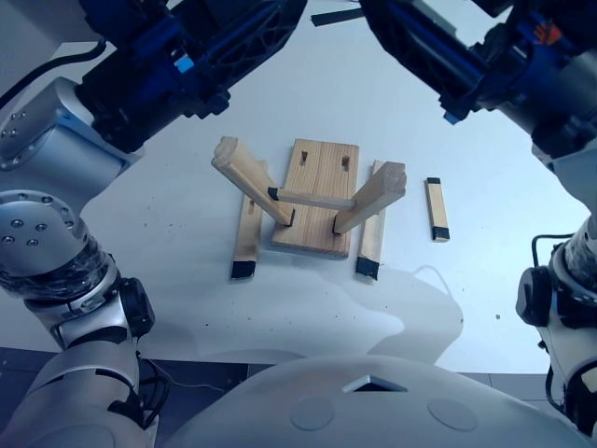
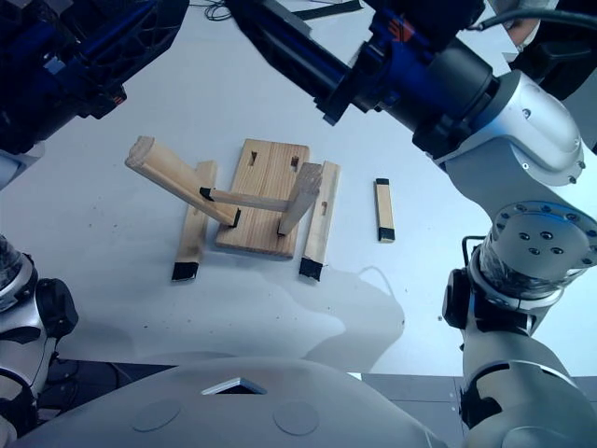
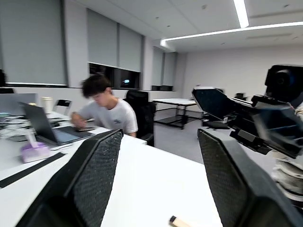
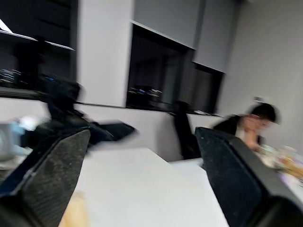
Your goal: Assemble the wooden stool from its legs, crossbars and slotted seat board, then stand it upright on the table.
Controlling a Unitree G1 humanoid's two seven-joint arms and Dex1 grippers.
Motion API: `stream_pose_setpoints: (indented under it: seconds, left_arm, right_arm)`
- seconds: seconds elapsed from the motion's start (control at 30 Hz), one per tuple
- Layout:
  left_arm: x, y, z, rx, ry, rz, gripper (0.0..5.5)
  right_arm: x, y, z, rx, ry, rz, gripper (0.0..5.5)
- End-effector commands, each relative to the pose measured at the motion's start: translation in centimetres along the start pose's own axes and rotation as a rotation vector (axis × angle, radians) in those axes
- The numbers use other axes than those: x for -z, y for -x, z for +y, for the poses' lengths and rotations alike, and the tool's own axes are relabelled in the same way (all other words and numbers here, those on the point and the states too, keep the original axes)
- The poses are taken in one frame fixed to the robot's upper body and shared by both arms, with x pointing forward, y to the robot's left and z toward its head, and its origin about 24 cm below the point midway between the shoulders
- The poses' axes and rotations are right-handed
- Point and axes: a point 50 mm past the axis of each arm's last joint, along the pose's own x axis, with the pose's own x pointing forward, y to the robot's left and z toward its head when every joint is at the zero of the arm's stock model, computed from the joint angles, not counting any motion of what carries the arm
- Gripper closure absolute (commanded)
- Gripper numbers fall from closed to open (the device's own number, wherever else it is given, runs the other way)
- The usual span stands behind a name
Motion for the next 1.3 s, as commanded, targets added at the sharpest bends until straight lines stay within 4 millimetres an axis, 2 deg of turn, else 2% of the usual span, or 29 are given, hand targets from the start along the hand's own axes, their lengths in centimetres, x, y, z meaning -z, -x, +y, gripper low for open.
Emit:
stream_pose_setpoints:
  seconds: [0.03,0.2,0.27,0.33,0.4,0.47,0.5,0.53,0.6,0.67,0.9,1.07,1.17,1.3]
  left_arm:
    - [-0.4,-0.2,0.0,-0.022,0.016,-0.021,2.57]
    - [-0.5,-0.4,-0.1,-0.021,0.027,-0.033,2.57]
    - [-0.1,-0.5,-0.1,-0.017,0.026,-0.014,2.57]
    - [1.6,-0.5,-0.3,-0.016,0.042,0.048,2.57]
    - [4.4,0.3,-0.3,-0.043,0.072,0.137,2.57]
    - [8.1,1.3,-0.2,-0.081,0.116,0.244,2.57]
    - [9.3,1.6,-0.3,-0.092,0.13,0.272,2.57]
    - [10.2,1.7,-0.3,-0.097,0.135,0.29,2.57]
    - [10.7,1.5,-0.1,-0.105,0.132,0.28,2.57]
    - [10.5,0.9,0.2,-0.106,0.121,0.244,2.57]
    - [7.8,-1.1,0.9,-0.116,0.112,0.096,2.57]
    - [5.2,-2.1,1.0,-0.119,0.133,-0.013,2.57]
    - [3.2,-2.4,1.3,-0.136,0.123,-0.078,2.57]
    - [1.1,-1.1,4.4,-0.319,0.009,-0.102,2.57]
  right_arm:
    - [-1.3,-1.1,1.3,-0.098,-0.01,-0.034,1.44]
    - [-1.6,-2.8,1.8,-0.129,-0.015,-0.035,1.44]
    - [-0.8,-3.0,1.9,-0.131,-0.04,-0.006,1.44]
    - [1.4,-2.7,1.7,-0.108,-0.076,0.076,1.44]
    - [4.3,-1.9,1.6,-0.089,-0.145,0.177,1.44]
    - [8.0,1.5,1.2,-0.031,-0.227,0.306,1.44]
    - [9.2,2.7,1.1,-0.01,-0.241,0.351,1.44]
    - [10.2,3.4,1.2,0.005,-0.248,0.386,1.44]
    - [10.9,3.7,1.2,0.004,-0.24,0.397,1.44]
    - [10.7,3.4,1.1,0.001,-0.224,0.365,1.44]
    - [7.9,1.4,0.5,0.036,-0.198,0.171,1.44]
    - [5.6,0.8,-0.3,0.105,-0.216,0.029,1.44]
    - [4.1,1.3,-1.9,0.203,-0.195,-0.042,1.44]
    - [4.2,3.7,-4.8,0.394,-0.109,0.006,1.44]
